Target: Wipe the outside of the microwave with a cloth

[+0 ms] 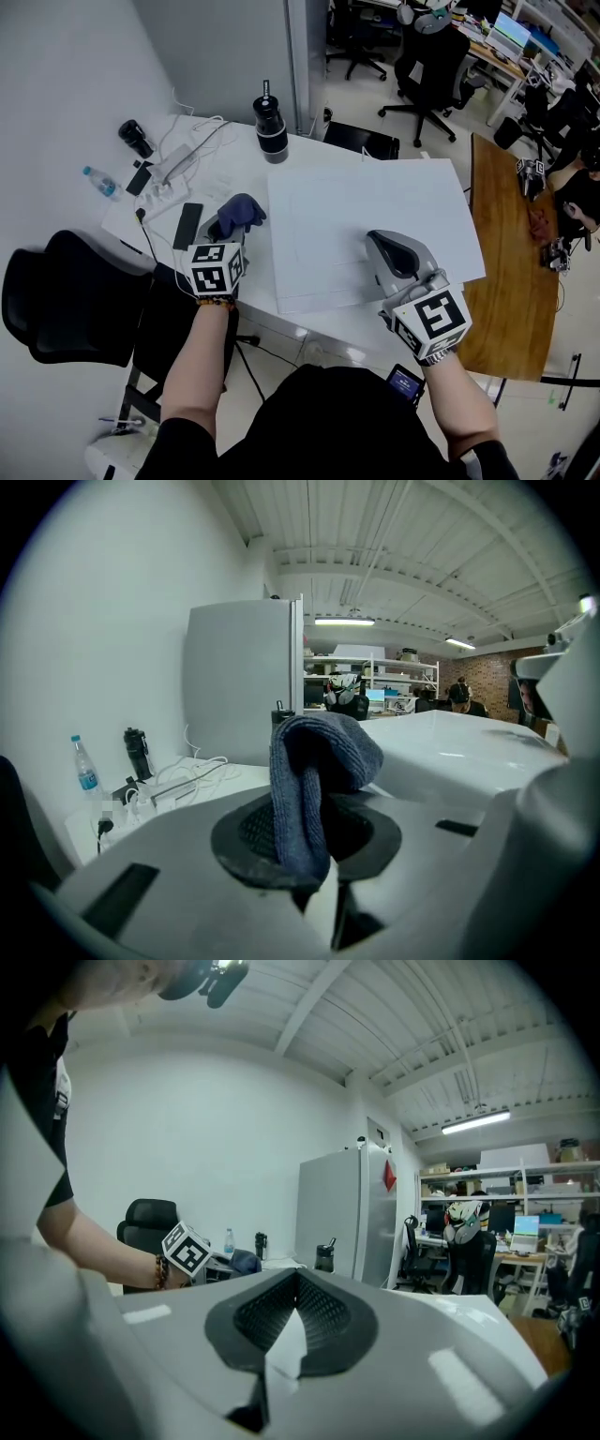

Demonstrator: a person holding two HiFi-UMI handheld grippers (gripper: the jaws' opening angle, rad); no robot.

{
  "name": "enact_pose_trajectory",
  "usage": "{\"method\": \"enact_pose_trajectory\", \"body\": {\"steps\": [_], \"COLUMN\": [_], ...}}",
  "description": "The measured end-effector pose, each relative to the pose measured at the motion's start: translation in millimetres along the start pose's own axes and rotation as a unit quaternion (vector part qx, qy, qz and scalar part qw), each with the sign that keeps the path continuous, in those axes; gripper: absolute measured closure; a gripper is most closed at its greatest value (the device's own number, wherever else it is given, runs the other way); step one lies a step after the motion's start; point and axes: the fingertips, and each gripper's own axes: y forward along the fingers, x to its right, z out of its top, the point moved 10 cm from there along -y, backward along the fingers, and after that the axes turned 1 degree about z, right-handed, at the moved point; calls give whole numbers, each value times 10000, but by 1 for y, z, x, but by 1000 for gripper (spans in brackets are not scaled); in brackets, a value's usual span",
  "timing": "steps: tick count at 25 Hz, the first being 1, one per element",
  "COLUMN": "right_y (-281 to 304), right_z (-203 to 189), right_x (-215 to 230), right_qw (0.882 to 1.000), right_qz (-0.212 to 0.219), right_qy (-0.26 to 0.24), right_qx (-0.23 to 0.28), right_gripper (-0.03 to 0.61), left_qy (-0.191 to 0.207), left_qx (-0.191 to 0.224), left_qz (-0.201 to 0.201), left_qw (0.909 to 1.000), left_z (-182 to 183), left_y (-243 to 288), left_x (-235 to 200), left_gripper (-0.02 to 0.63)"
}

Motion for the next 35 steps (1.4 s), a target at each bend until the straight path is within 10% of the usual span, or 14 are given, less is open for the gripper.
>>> {"method": "enact_pose_trajectory", "body": {"steps": [20,35], "right_y": [-176,-278], "right_z": [-23,-35], "right_x": [-17,-37], "right_qw": [9989,9980], "right_qz": [366,486], "right_qy": [99,16], "right_qx": [262,416], "right_gripper": [578,578], "left_qy": [282,24], "left_qx": [1192,1345], "left_qz": [604,-769], "left_qw": [9906,9879], "left_z": [29,15], "left_y": [-224,-288], "left_x": [158,326], "left_gripper": [545,545]}}
